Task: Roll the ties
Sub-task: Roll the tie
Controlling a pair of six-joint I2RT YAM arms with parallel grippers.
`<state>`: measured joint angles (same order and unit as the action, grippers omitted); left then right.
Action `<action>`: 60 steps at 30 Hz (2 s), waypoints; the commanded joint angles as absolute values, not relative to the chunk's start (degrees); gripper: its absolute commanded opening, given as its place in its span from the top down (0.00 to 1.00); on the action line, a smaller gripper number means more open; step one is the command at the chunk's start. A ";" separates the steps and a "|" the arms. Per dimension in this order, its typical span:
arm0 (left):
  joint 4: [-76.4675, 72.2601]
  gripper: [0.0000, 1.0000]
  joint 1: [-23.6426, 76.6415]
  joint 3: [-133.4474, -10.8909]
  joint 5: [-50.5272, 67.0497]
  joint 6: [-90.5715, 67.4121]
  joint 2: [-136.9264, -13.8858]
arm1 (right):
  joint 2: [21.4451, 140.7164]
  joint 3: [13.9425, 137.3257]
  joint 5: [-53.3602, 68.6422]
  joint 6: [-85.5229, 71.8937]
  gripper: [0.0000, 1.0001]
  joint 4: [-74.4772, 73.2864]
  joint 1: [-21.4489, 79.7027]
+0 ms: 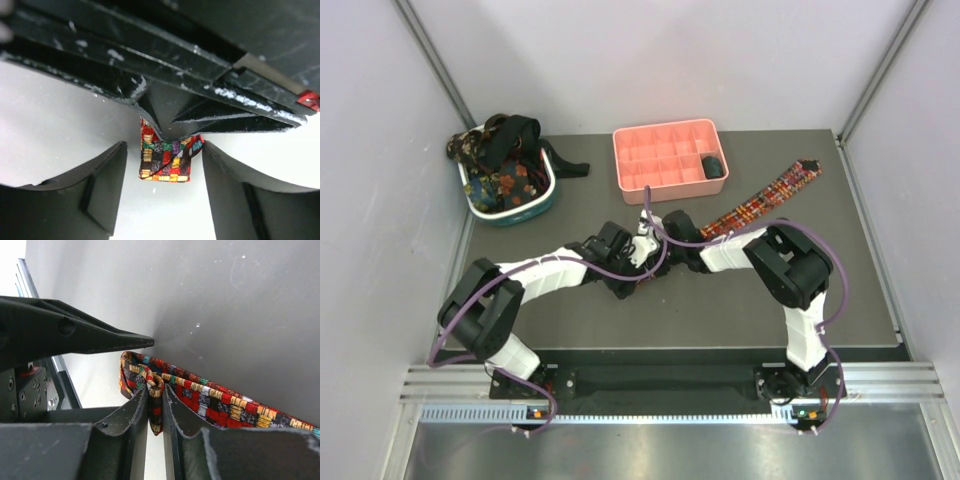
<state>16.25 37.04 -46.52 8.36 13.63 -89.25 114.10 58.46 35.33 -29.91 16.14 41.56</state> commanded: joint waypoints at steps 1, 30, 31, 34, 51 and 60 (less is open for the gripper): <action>16.08 0.33 37.09 -47.64 9.75 13.45 -86.76 | 114.26 58.01 36.74 -30.14 0.83 19.95 41.48; 22.41 0.49 37.18 -51.33 1.32 11.86 -91.76 | 113.12 58.01 34.10 -28.04 0.62 16.79 41.40; 22.76 0.49 37.18 -51.42 1.32 11.78 -91.58 | 112.85 58.09 33.67 -27.86 0.61 16.44 41.40; 24.25 0.49 37.09 -51.77 1.58 11.60 -91.58 | 112.33 57.75 32.44 -27.42 0.63 15.38 41.31; 21.97 0.29 37.97 -50.80 5.10 12.74 -90.09 | 112.94 55.02 36.03 -31.03 0.90 20.92 40.78; 21.53 0.36 37.97 -51.86 6.59 14.59 -92.63 | 113.64 53.88 36.91 -33.14 0.91 23.91 41.05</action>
<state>22.46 38.00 -51.11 5.23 12.86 -91.72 113.69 54.74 35.70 -33.19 21.61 41.15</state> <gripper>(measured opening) 0.651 0.100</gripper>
